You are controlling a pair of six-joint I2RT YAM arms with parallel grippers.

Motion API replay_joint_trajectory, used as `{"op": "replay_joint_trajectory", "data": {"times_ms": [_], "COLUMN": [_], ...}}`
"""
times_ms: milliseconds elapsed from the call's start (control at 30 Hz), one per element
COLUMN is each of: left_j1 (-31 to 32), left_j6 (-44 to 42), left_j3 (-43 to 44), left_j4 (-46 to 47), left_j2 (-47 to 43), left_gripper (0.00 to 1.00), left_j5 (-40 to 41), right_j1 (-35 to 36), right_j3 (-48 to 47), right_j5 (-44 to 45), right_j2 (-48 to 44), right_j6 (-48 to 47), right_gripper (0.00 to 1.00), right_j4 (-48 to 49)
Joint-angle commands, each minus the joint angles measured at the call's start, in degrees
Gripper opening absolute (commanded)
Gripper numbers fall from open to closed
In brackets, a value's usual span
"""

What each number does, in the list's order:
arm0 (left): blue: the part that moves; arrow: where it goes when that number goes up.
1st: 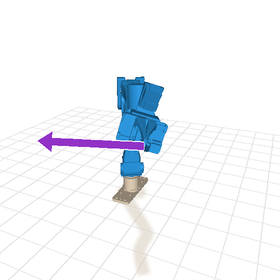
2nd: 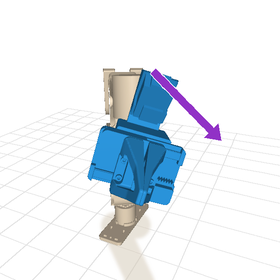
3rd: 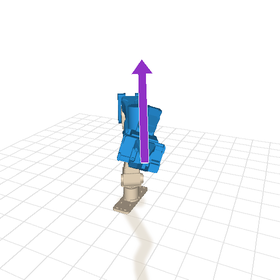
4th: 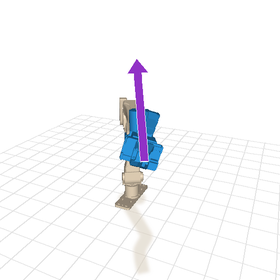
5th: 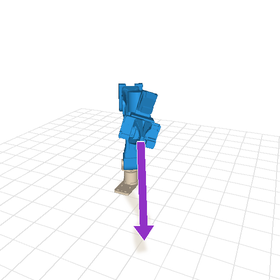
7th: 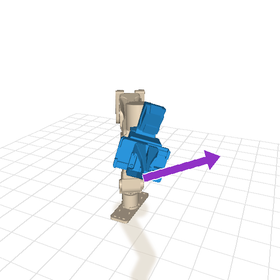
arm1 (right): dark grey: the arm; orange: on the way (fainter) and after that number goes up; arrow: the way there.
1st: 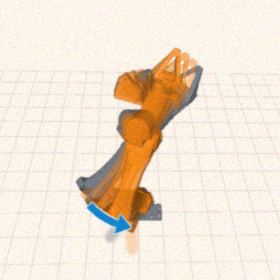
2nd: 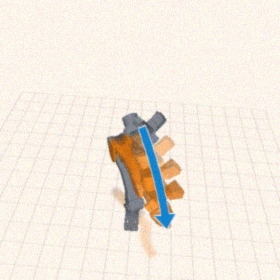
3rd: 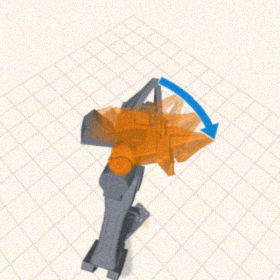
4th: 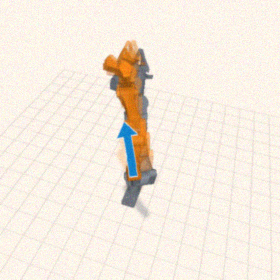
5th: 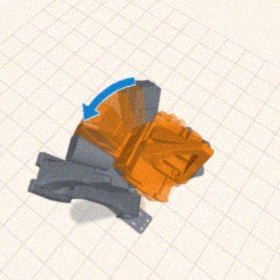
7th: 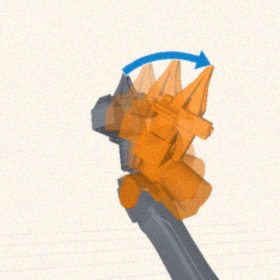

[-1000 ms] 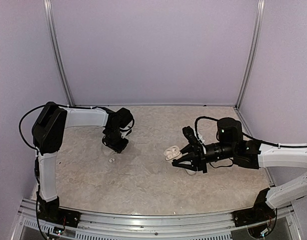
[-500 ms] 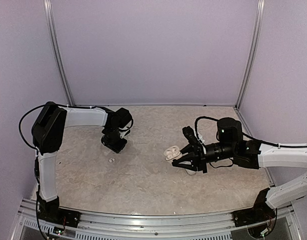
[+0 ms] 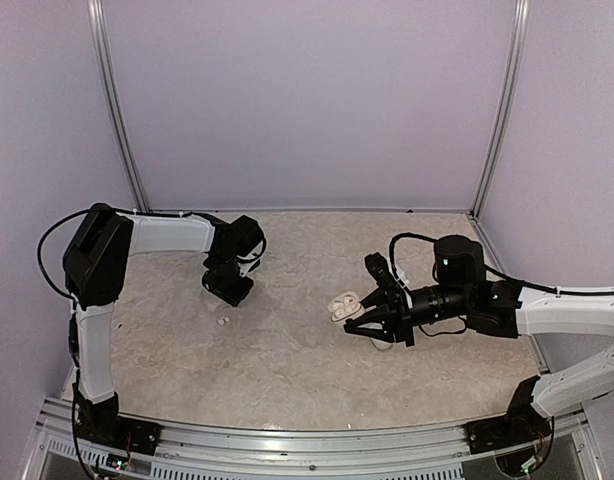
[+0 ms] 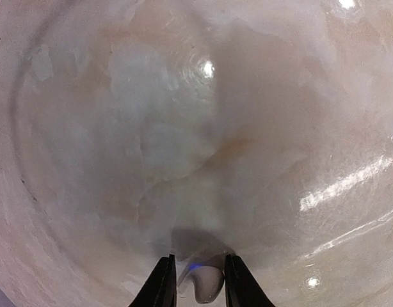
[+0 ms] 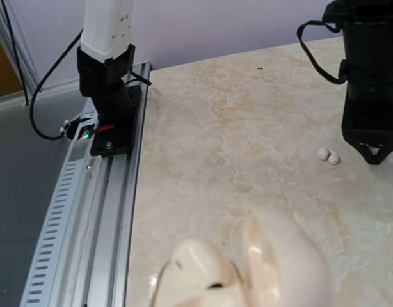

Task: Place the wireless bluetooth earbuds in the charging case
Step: Insert the right earbud into the right side groove of the charging case.

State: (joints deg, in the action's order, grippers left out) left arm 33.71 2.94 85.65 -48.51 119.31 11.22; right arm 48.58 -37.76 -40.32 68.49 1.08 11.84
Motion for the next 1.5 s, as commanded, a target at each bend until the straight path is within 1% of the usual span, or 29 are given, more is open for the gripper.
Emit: {"op": "replay_joint_trajectory", "data": {"times_ms": [0,367,567,733,900,1000,1133,1267,1467], "left_j1": [-0.4,-0.6,-0.9,-1.0,-1.1,-1.3,-0.1,1.2,4.7], "left_j6": [-1.3,-2.6,-2.8,-2.8,-2.6,0.0,4.6,9.4,13.5], "left_j3": [-2.1,-3.1,-3.5,-3.8,-4.1,-4.7,-6.4,-9.9,-15.3], "left_j4": [-2.7,-2.3,-2.0,-0.9,3.0,7.9,13.2,17.7,20.5], "left_j2": [0.2,-0.4,0.5,-0.4,-3.8,-6.6,-9.7,-12.6,-14.2], "left_gripper": [0.29,0.31,0.24,0.19,0.12,0.09,0.09,0.09,0.09], "left_j5": [-0.9,-3.0,-3.7,-3.9,-8.0,-13.2,-17.2,-22.4,-23.2], "right_j1": [-0.5,-0.5,-0.5,-0.5,-0.5,-0.6,-0.5,-0.6,-0.5], "right_j3": [-1.1,-1.6,-2.0,-2.0,-2.1,-2.1,-2.0,-1.5,-1.1], "right_j5": [-1.0,-1.1,-1.1,-0.9,-0.7,-0.7,-0.3,0.3,0.5], "right_j2": [-0.1,0.2,0.2,0.2,0.0,-0.1,-0.6,-1.6,-2.0], "right_j6": [-0.5,-0.5,-0.5,-0.5,-0.5,-0.5,-0.5,-0.5,-0.5], "right_gripper": [0.0,0.0,0.0,0.0,0.0,0.0,0.0,0.0,0.0], "right_j4": [-0.5,-0.7,-1.2,-1.3,-1.5,-1.6,-1.9,-2.4,-2.5]}}
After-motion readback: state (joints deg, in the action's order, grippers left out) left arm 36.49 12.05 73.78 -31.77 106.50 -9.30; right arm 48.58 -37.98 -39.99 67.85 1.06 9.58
